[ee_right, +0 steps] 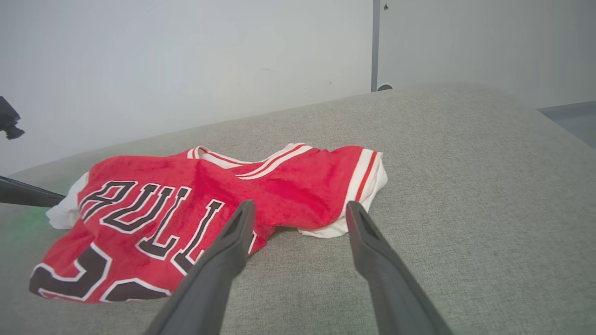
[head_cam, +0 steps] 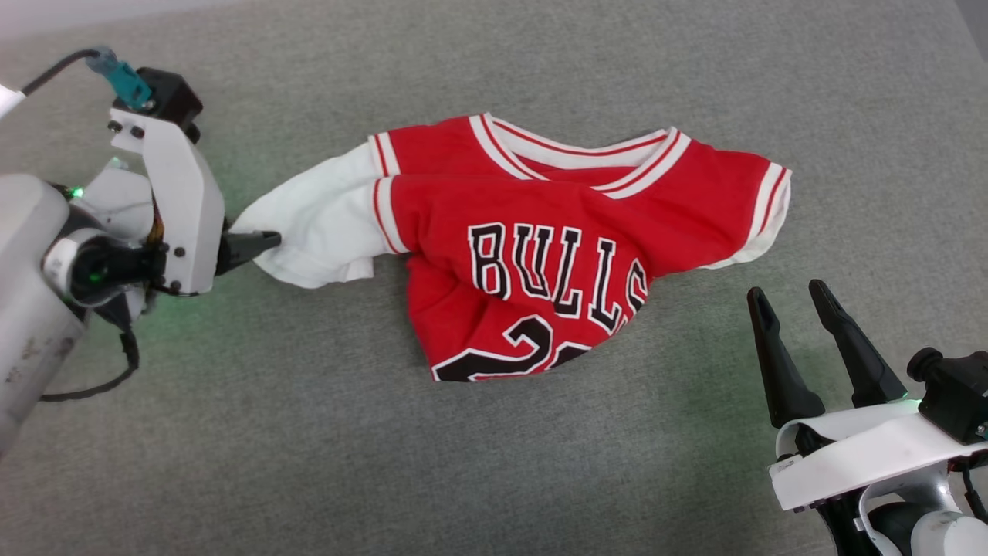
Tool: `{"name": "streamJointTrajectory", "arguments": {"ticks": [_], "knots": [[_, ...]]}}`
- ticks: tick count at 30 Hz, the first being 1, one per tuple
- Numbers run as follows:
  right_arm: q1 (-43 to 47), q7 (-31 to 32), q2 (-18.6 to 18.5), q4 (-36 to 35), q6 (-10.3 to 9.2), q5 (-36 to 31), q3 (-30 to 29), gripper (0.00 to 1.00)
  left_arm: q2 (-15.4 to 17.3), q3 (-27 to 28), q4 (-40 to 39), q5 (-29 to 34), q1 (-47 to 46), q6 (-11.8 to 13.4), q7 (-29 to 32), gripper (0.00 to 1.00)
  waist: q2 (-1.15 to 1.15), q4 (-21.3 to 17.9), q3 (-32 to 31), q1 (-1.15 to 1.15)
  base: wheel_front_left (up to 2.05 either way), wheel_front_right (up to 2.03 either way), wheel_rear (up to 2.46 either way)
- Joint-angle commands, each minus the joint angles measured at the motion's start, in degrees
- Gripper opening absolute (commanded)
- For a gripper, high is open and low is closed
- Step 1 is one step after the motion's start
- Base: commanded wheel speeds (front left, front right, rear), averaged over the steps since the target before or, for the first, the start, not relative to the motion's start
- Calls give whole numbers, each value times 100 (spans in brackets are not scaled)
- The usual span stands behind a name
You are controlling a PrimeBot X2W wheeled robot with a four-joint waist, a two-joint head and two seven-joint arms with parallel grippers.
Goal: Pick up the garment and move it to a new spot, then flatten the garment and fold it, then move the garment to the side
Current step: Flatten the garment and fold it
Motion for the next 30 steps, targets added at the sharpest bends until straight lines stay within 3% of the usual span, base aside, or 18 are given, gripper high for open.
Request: {"name": "streamJointTrajectory", "arguments": {"ticks": [1,7,8,9,10,17,26,30], "knots": [[-66,-17,16,9,-4,-16,-5,100,-8,-89,-5,-40,30,13,31,100,0,-50,41,0,0,0,0],[-89,-10,16,43,-4,-27,-12,100,-25,-257,-43,-364,62,12,-66,99,0,-38,21,0,0,0,0],[-94,-5,16,40,-4,-30,-22,100,-35,-281,-58,-409,48,12,-56,53,0,-26,21,0,0,0,0],[-98,-2,16,40,-4,-34,-34,100,-44,-311,-67,-453,30,12,-60,21,0,-8,18,0,0,0,0],[-101,5,15,40,-4,-43,-54,100,-55,-339,-75,-480,15,12,-83,0,0,16,11,0,0,0,0],[-98,57,16,67,-4,-68,-146,100,49,-366,143,-530,-150,13,-506,0,0,269,-127,0,0,0,0],[-127,147,15,82,-4,-79,-166,100,636,-587,466,-428,-309,13,-571,0,0,446,-263,0,0,0,0],[-117,157,15,74,-4,-54,-166,100,745,-777,655,-295,-349,13,-542,0,0,442,-254,0,0,0,0]]}}
